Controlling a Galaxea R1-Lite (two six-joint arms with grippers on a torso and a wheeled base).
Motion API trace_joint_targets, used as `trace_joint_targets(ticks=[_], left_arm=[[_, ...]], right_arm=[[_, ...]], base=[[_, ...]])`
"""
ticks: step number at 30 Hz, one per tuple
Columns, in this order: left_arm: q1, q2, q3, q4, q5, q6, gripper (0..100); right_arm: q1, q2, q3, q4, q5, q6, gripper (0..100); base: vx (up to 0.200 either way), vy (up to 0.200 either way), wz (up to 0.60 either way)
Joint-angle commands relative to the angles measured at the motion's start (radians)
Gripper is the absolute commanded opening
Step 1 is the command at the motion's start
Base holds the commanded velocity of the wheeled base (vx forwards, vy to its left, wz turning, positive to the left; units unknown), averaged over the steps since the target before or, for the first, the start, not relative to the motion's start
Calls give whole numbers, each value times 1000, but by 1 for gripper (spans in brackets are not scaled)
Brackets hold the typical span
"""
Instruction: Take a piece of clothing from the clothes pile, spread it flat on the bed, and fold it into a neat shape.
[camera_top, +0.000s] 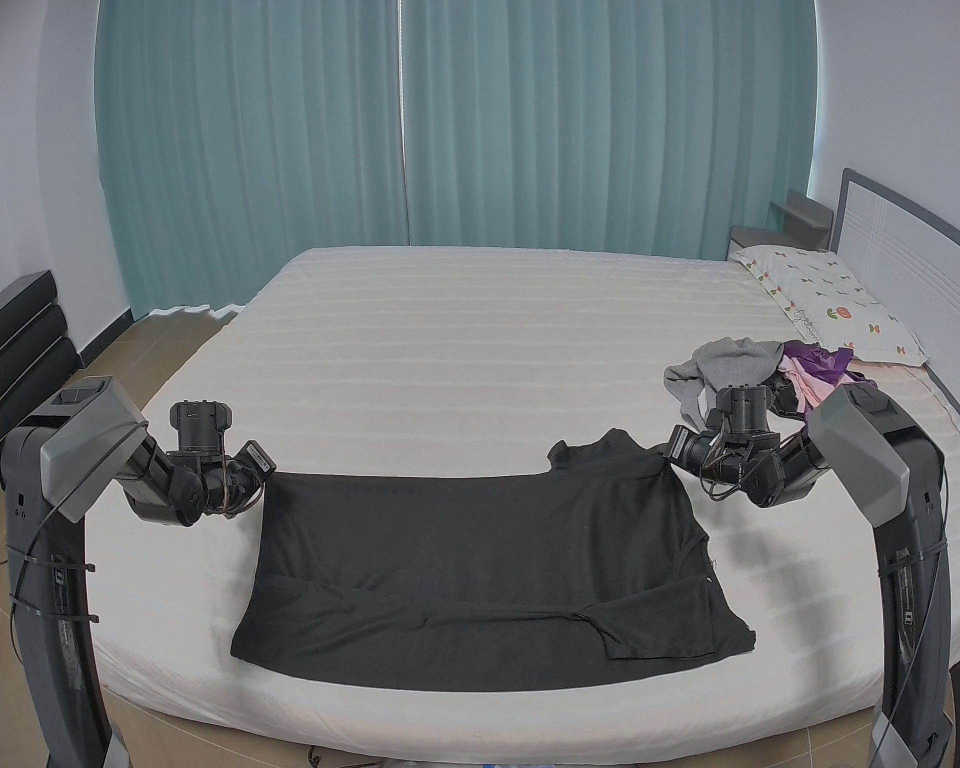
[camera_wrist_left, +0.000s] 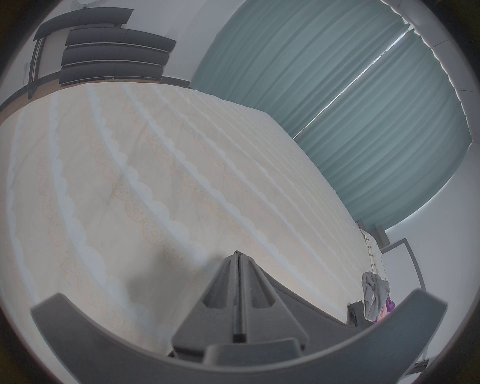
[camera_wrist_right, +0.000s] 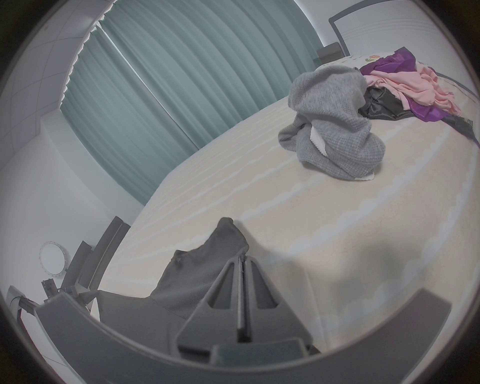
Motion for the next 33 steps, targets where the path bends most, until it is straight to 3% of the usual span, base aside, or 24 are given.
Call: trace_joint_targets(ticks=[1, 13, 21, 33], left_arm=[[6, -31, 20, -1, 0, -1, 0], [18, -59, 39, -6, -1, -4, 0], [16, -56, 74, -78, -1, -2, 0], [15, -90, 132, -82, -8, -1, 0]], right_arm=[[2, -42, 42, -32, -1, 4, 0], [0, -90, 103, -107, -30, 60, 0], [2, -105, 156, -107, -22, 52, 0], [0, -170, 291, -108, -1, 46, 0]], base=[[0, 0, 0], [0, 0, 0], [0, 0, 0], [0, 0, 0]])
